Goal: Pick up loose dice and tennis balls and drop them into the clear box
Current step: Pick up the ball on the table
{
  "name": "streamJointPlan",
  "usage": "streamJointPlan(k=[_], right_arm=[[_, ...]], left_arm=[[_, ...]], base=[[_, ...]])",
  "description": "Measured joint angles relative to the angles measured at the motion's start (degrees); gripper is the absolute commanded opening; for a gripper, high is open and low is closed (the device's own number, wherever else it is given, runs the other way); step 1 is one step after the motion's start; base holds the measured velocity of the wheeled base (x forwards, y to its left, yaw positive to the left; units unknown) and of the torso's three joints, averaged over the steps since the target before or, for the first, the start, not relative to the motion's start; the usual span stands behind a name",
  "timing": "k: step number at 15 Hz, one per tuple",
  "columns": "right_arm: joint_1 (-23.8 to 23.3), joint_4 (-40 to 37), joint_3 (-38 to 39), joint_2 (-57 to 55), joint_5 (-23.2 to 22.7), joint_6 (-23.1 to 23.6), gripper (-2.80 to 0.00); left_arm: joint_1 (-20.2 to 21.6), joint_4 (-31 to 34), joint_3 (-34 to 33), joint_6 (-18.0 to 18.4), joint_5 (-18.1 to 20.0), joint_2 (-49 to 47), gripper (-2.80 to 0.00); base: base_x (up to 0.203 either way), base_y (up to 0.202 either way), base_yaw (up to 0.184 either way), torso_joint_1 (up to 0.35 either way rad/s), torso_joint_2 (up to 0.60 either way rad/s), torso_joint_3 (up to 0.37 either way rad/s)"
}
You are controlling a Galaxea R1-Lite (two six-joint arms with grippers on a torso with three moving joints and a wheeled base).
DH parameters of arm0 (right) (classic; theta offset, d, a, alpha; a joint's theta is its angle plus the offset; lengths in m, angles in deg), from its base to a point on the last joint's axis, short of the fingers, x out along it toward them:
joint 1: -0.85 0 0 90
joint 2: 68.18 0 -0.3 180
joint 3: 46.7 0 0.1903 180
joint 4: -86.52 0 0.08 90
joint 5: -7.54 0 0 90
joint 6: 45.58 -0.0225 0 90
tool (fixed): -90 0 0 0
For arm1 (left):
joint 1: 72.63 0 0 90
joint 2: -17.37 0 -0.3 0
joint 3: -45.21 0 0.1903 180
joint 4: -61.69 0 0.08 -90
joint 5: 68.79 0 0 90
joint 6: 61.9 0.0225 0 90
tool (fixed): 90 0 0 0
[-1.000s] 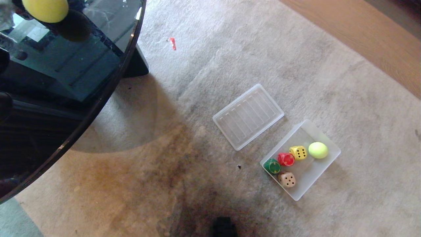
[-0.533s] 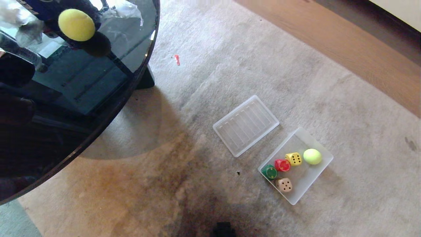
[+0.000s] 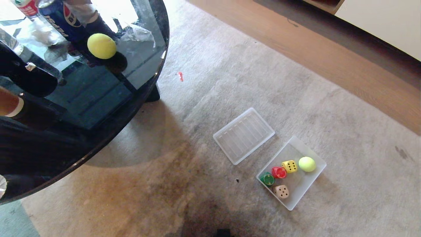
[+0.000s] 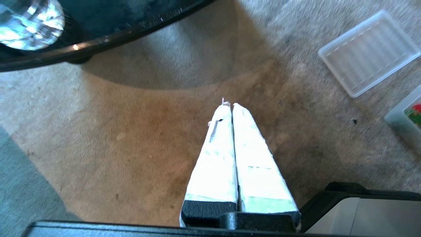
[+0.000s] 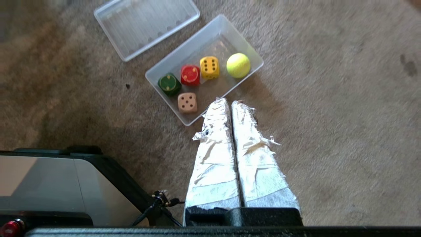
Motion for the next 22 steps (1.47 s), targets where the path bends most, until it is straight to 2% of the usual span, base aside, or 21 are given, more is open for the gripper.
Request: streamJointPlan(k=[22], right_arm=[[0.0, -0.3, -0.2, 0.0, 0.0, 0.1, -2.8]], left_arm=[[0.0, 0.0, 0.0, -0.2, 0.0, 0.0, -2.8]], base=[[0.0, 0.0, 0.0, 0.002, 0.0, 0.202]])
